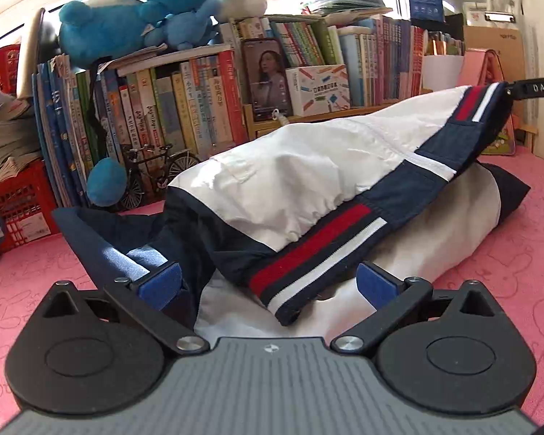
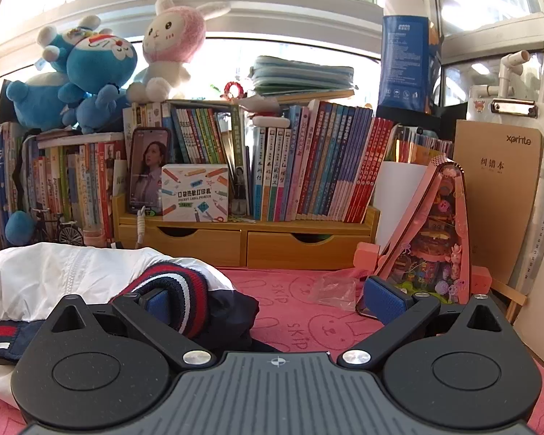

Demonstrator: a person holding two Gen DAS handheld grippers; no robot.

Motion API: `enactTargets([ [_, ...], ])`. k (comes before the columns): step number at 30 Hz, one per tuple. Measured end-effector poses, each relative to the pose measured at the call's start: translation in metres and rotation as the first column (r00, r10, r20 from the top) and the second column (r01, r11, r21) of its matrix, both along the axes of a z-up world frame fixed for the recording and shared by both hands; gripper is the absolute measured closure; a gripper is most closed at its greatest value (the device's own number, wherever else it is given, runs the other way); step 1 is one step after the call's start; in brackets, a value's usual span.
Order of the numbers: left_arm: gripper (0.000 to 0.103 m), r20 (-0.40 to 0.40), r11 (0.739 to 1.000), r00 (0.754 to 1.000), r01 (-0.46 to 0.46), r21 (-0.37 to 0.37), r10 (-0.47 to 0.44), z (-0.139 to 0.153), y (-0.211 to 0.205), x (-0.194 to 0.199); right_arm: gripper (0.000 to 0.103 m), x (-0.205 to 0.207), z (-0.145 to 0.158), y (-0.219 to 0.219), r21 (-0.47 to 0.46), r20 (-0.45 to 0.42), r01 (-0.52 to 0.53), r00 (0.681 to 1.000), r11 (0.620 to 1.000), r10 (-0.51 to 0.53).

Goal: Fold clothes

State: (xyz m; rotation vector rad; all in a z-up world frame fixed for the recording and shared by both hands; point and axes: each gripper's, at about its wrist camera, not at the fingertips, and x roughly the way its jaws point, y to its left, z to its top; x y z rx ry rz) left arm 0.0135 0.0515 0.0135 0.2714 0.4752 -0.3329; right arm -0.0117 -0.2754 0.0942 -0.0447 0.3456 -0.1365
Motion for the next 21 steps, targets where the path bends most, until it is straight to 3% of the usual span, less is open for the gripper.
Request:
enactTargets([
  [3,0.000,-0.002,0.997,0.999,0.040,0.070,-0.040,-0.009,-0.025,0.005,0.000,-0.002,0.002,0.002,-0.008,0.003,-0.006,1.000,1.000,0.006],
  [5,0.000,-0.009,0.994,0.994,0.105,0.036,-0.105,-0.009,-0.032,0.002,0.000,-0.003,0.003,0.000,-0.015,0.001,-0.012,1.000,1.000,0.012],
  [7,0.000,0.043,0.992,0.993,0.108,0.057,-0.111,-0.009,-0.038,-0.002,0.000,-0.004,0.003,-0.001,-0.019,-0.004,-0.013,1.000,1.000,0.013],
  [10,0.000,0.112,0.979,0.992,-0.077,0.186,0.057,-0.017,-0.045,0.015,0.000,-0.003,0.002,-0.003,-0.020,-0.013,-0.012,1.000,1.000,0.012],
  [11,0.000,0.104,0.972,0.988,-0.135,0.192,0.117,-0.019,-0.039,0.025,0.000,-0.004,0.001,-0.004,-0.015,-0.014,-0.012,1.000,1.000,0.012],
  [15,0.000,0.057,0.948,0.954,-0.299,0.105,0.295,-0.014,-0.003,0.046,0.000,-0.007,-0.001,-0.005,-0.010,-0.017,-0.027,0.999,1.000,0.026],
  [17,0.000,0.053,0.941,0.942,-0.334,0.045,0.332,-0.008,0.018,0.043,0.000,-0.008,-0.003,-0.003,-0.025,-0.022,-0.033,0.999,0.999,0.032],
  [20,0.000,0.111,0.918,0.915,-0.394,0.037,0.388,0.002,0.036,0.037,0.000,-0.007,-0.008,0.001,-0.039,-0.037,-0.050,0.998,0.998,0.049],
  [21,0.000,0.144,0.897,0.892,-0.439,0.051,0.429,0.007,0.040,0.036,0.000,-0.007,-0.010,0.003,-0.036,-0.049,-0.070,0.997,0.997,0.068],
])
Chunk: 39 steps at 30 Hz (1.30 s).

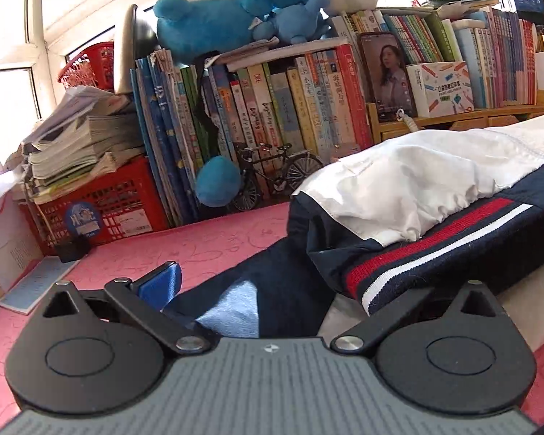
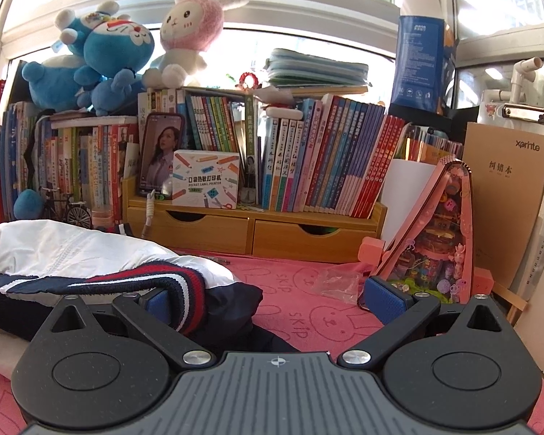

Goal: Fold clothes

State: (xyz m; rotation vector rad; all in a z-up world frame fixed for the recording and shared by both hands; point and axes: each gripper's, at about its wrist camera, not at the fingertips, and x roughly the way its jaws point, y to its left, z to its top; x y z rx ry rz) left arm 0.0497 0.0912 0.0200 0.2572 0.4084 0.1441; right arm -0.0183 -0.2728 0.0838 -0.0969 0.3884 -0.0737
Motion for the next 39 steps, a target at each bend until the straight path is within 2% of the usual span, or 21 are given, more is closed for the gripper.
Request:
enactTargets([
  [1,0.000,0.021,0.999,0.999,-0.045,0.014,0.045,0.005,0.005,0.000,0.000,0.000,-0.003,0.003,-0.002,-0.014,-0.021,1.000,1.000,0.021],
  [4,0.000,0.012,0.990,0.994,-0.103,-0.097,0.105,0.025,0.036,-0.004,0.000,-0.002,-0.017,0.020,-0.033,-0.069,-0.088,0.994,0.996,0.086],
  [6,0.000,-0.003,0.984,0.992,-0.122,-0.130,0.123,0.033,0.056,-0.014,0.000,-0.004,-0.030,0.039,-0.076,-0.103,-0.142,0.986,0.987,0.134],
  [7,0.000,-0.009,0.983,0.991,-0.132,-0.128,0.132,0.036,0.066,-0.021,0.000,-0.004,-0.036,0.048,-0.092,-0.116,-0.168,0.981,0.982,0.157],
  [10,0.000,-0.037,0.988,0.989,-0.148,-0.054,0.146,0.035,0.082,-0.048,0.000,-0.008,-0.044,0.066,-0.082,-0.133,-0.241,0.964,0.967,0.229],
  [12,0.000,-0.073,0.990,0.988,-0.141,-0.024,0.139,0.032,0.095,-0.073,0.000,-0.014,-0.043,0.072,-0.052,-0.140,-0.291,0.949,0.955,0.281],
  [16,0.000,-0.159,0.994,0.985,-0.074,-0.075,0.061,0.026,0.106,-0.127,0.000,-0.046,-0.039,0.056,0.026,-0.162,-0.353,0.922,0.935,0.353],
  [18,0.000,-0.189,0.995,0.982,-0.025,-0.092,0.008,0.022,0.101,-0.149,0.000,-0.069,-0.042,0.044,0.010,-0.192,-0.357,0.916,0.934,0.353],
  [20,0.000,-0.225,0.997,0.973,0.038,-0.070,-0.052,0.013,0.085,-0.162,0.000,-0.093,-0.045,0.030,-0.009,-0.225,-0.347,0.915,0.938,0.336],
  [23,0.000,-0.290,0.987,0.944,0.158,-0.022,-0.158,-0.001,0.062,-0.171,0.000,-0.126,-0.051,0.008,-0.006,-0.289,-0.335,0.902,0.942,0.319],
  [26,0.000,-0.323,0.952,0.909,0.299,0.067,-0.263,-0.010,0.043,-0.181,0.000,-0.151,-0.053,-0.005,-0.044,-0.325,-0.347,0.892,0.937,0.315],
  [29,0.000,-0.343,0.927,0.883,0.366,0.078,-0.320,-0.006,0.035,-0.189,0.000,-0.167,-0.049,-0.011,-0.047,-0.348,-0.337,0.888,0.940,0.301],
  [31,0.000,-0.352,0.915,0.865,0.400,0.055,-0.357,-0.003,0.036,-0.193,0.000,-0.173,-0.049,-0.012,-0.036,-0.377,-0.344,0.874,0.938,0.306],
  [34,0.000,-0.348,0.900,0.843,0.435,-0.009,-0.411,0.002,0.039,-0.193,0.000,-0.174,-0.052,-0.008,0.038,-0.447,-0.404,0.811,0.914,0.377],
  [36,0.000,-0.335,0.889,0.826,0.448,-0.097,-0.453,0.008,0.040,-0.186,0.000,-0.176,-0.051,0.002,0.079,-0.452,-0.471,0.769,0.879,0.453],
  [39,0.000,-0.325,0.840,0.775,0.489,-0.234,-0.542,0.018,0.044,-0.178,0.000,-0.180,-0.047,0.015,0.131,-0.444,-0.563,0.702,0.816,0.557],
])
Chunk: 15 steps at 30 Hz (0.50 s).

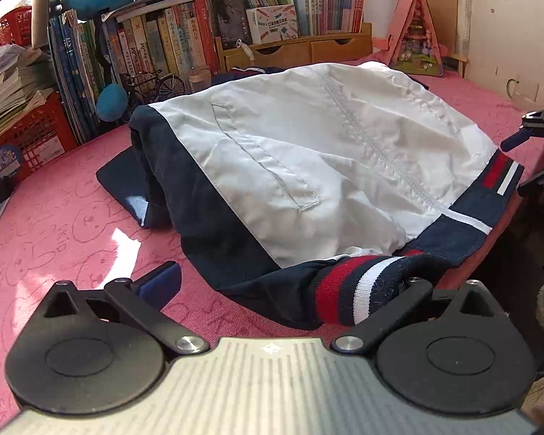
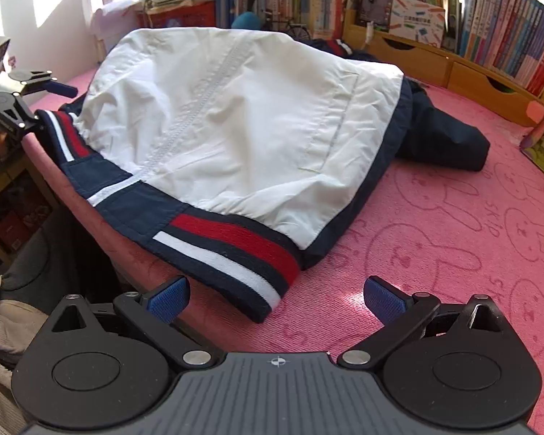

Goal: Fold clothes

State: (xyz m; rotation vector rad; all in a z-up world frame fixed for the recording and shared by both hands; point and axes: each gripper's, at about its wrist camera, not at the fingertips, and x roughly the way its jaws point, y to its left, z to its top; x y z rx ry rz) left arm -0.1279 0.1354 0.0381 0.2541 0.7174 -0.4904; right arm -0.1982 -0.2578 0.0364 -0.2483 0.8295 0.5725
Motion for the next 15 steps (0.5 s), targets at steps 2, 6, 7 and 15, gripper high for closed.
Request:
enactTargets([
  [2,0.000,-0.005,0.998,1.000,0.029,-0.047,-0.030,0.005,0.004,-0.003,0.000,-0.005,0.013,-0.002,0.026,0.077,-0.054,0.996,0.998,0.052],
  [6,0.000,0.008,0.996,0.999,0.048,-0.074,-0.048,0.006,0.008,-0.006,0.000,0.011,0.040,-0.008,0.119,0.290,-0.072,0.957,0.990,0.034],
  [7,0.000,-0.011,0.995,0.999,0.044,-0.093,-0.045,0.006,0.007,-0.003,0.000,0.032,0.045,-0.008,0.163,0.325,-0.024,0.945,0.986,-0.031],
  [15,0.000,-0.075,0.999,0.996,-0.040,0.028,0.042,-0.009,0.011,-0.013,0.000,0.209,0.037,0.026,0.245,0.188,0.294,0.920,0.924,-0.343],
])
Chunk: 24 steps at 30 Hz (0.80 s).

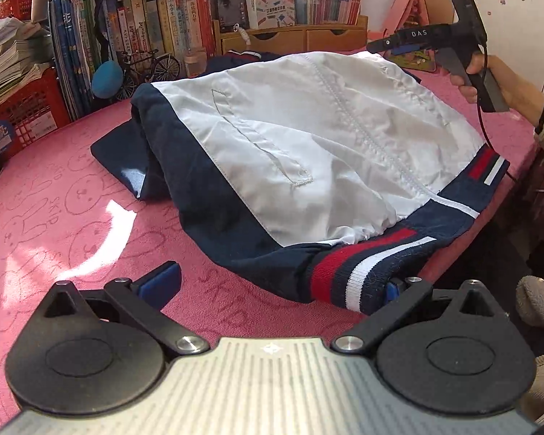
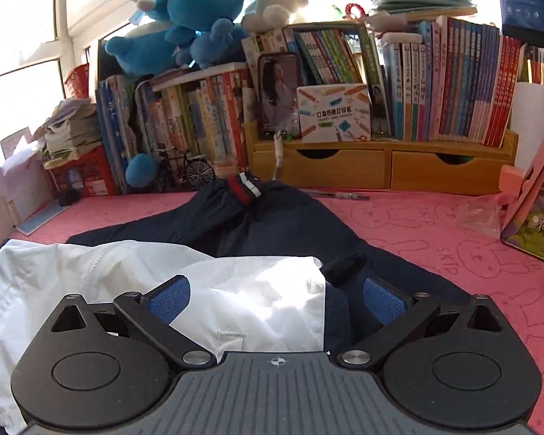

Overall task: Fold clothes
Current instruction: 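Grasp the navy sleeve cuff with the left gripper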

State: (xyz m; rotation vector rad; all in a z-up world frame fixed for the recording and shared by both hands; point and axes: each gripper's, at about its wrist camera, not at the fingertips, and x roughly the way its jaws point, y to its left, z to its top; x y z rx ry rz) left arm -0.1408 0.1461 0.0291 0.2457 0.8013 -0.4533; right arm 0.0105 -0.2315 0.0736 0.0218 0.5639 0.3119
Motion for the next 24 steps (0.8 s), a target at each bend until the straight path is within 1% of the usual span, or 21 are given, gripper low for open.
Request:
enactTargets([
  [2,0.000,-0.039,0.999,0.999,-0.031,0.013,0.031,-0.007,0.005,-0.002,0.000,0.014,-0.005,0.027,-0.068,0.063,-0.035,0.997,0.997,0.039],
  [3,0.000,-0.055,0.999,0.997,-0.044,0.015,0.045,-0.010,0.008,-0.003,0.000,0.018,-0.009,0.040,-0.112,0.065,-0.060,0.996,0.992,0.068],
  [5,0.000,-0.068,0.998,0.995,-0.068,-0.017,0.067,-0.009,0.011,-0.006,0.000,0.026,-0.015,0.064,-0.199,0.063,-0.110,0.990,0.974,0.125],
  [6,0.000,-0.066,0.996,0.995,-0.078,-0.034,0.076,-0.006,0.013,-0.008,0.000,0.029,-0.019,0.075,-0.241,0.046,-0.126,0.989,0.962,0.141],
  [8,0.000,-0.055,0.993,0.995,-0.091,-0.071,0.088,0.001,0.019,-0.016,0.001,0.034,-0.032,0.087,-0.308,-0.066,-0.119,0.992,0.944,0.104],
  [9,0.000,-0.053,0.992,0.994,-0.097,-0.081,0.093,0.004,0.022,-0.020,0.004,0.031,-0.038,0.085,-0.312,-0.109,-0.128,0.989,0.942,0.098],
  [10,0.000,-0.051,0.991,0.994,-0.103,-0.091,0.098,0.006,0.025,-0.025,0.008,0.027,-0.043,0.082,-0.316,-0.147,-0.135,0.985,0.939,0.092],
  [12,0.000,-0.046,0.987,0.993,-0.117,-0.111,0.113,0.011,0.031,-0.032,0.009,0.004,-0.052,0.072,-0.330,-0.193,-0.143,0.978,0.933,0.081],
  [14,0.000,-0.025,0.978,0.987,-0.162,-0.133,0.160,0.018,0.040,-0.032,0.008,-0.021,-0.057,0.062,-0.323,-0.238,-0.151,0.969,0.934,0.074],
  [15,0.000,-0.005,0.971,0.984,-0.178,-0.161,0.179,0.024,0.043,-0.029,0.008,-0.032,-0.058,0.059,-0.326,-0.254,-0.158,0.964,0.932,0.075],
  [16,0.000,0.027,0.959,0.980,-0.188,-0.214,0.198,0.032,0.048,-0.021,0.007,-0.046,-0.059,0.057,-0.329,-0.273,-0.168,0.959,0.929,0.077],
  [17,0.000,0.057,0.946,0.977,-0.184,-0.269,0.206,0.040,0.053,-0.011,0.006,-0.053,-0.058,0.053,-0.312,-0.292,-0.169,0.953,0.935,0.075],
  [18,0.000,0.085,0.935,0.974,-0.176,-0.308,0.211,0.046,0.055,0.002,0.006,-0.061,-0.057,0.048,-0.294,-0.311,-0.170,0.948,0.940,0.074],
  [19,0.000,0.114,0.932,0.969,-0.171,-0.321,0.217,0.053,0.048,0.016,0.006,-0.069,-0.056,0.044,-0.277,-0.329,-0.170,0.941,0.946,0.073],
  [21,0.000,0.188,0.945,0.954,-0.175,-0.278,0.232,0.065,0.025,0.050,0.006,-0.082,-0.055,0.035,-0.240,-0.367,-0.167,0.928,0.956,0.070],
  [23,0.000,0.266,0.962,0.931,-0.207,-0.177,0.250,0.073,-0.008,0.088,0.006,-0.085,-0.052,0.026,-0.198,-0.395,-0.144,0.917,0.970,0.056],
  [24,0.000,0.306,0.966,0.917,-0.226,-0.127,0.255,0.077,-0.024,0.107,0.006,-0.085,-0.049,0.022,-0.186,-0.396,-0.131,0.917,0.974,0.048],
])
